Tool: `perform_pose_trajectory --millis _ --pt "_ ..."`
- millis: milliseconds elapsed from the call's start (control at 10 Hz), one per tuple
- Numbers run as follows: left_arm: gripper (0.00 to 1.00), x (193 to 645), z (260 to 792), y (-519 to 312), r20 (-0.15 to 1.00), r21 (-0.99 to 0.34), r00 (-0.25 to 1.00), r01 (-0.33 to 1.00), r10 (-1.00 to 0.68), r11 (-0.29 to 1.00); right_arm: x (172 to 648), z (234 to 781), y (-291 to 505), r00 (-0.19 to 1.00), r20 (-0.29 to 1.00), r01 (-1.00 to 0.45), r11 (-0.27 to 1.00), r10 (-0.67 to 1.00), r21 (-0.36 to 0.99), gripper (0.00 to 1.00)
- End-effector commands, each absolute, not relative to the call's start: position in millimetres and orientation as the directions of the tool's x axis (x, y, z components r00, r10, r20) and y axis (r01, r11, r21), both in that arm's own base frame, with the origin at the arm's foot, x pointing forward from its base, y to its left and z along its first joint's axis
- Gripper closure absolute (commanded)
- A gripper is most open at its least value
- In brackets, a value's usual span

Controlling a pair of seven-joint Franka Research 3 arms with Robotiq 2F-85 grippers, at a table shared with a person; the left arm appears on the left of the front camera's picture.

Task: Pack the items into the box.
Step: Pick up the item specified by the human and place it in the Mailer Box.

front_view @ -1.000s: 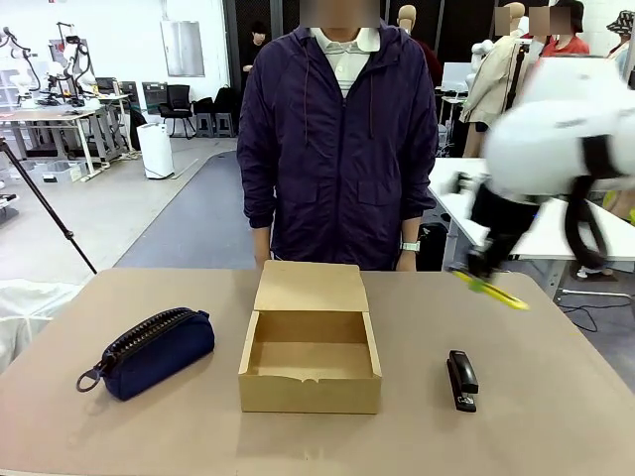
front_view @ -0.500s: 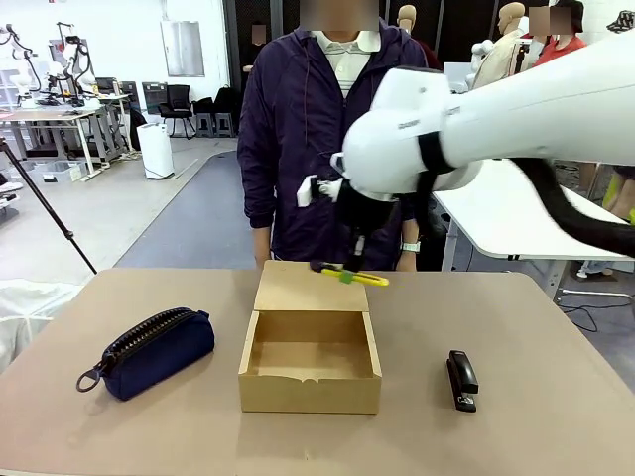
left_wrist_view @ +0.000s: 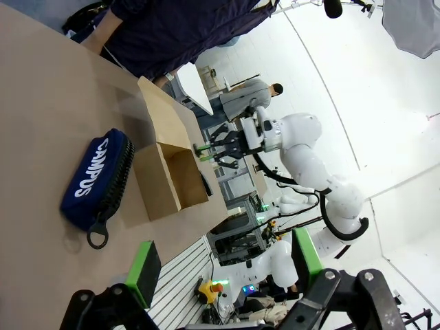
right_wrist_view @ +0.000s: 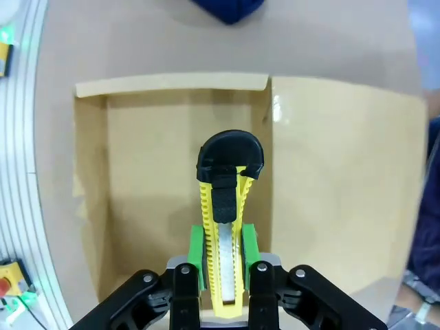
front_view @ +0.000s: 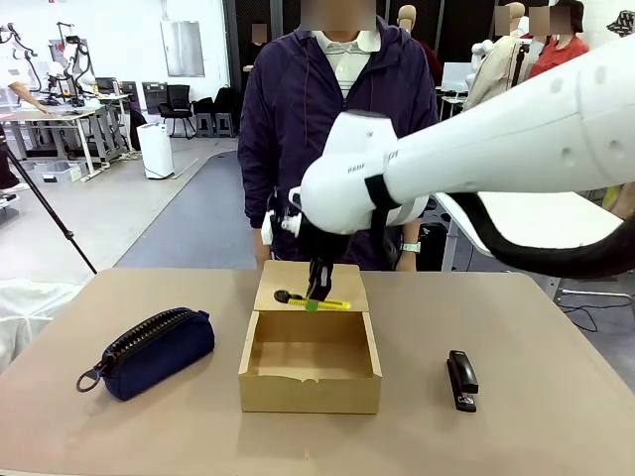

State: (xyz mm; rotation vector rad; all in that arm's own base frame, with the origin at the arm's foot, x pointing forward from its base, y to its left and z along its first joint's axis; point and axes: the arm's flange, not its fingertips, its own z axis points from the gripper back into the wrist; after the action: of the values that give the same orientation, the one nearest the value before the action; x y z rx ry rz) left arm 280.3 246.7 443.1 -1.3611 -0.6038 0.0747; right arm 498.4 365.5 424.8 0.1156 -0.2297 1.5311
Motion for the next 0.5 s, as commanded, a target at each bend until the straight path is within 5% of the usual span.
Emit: perform_pose_trajectory --millis 0,400 --pt "0.00 278.4 444.2 246.9 0.366 -0.928 0.846 0.299 0.387 0.223 494.4 386.4 377.3 0.126 0.214 -0.990 0.138 0.969 -0.040 1.00" --pt "0.00 278.4 444.2 246.9 0.366 -0.928 0.846 0.299 0.387 0.223 485.1 363.2 373.6 0.110 0.157 -0.993 0.114 0.981 -0.018 1.00"
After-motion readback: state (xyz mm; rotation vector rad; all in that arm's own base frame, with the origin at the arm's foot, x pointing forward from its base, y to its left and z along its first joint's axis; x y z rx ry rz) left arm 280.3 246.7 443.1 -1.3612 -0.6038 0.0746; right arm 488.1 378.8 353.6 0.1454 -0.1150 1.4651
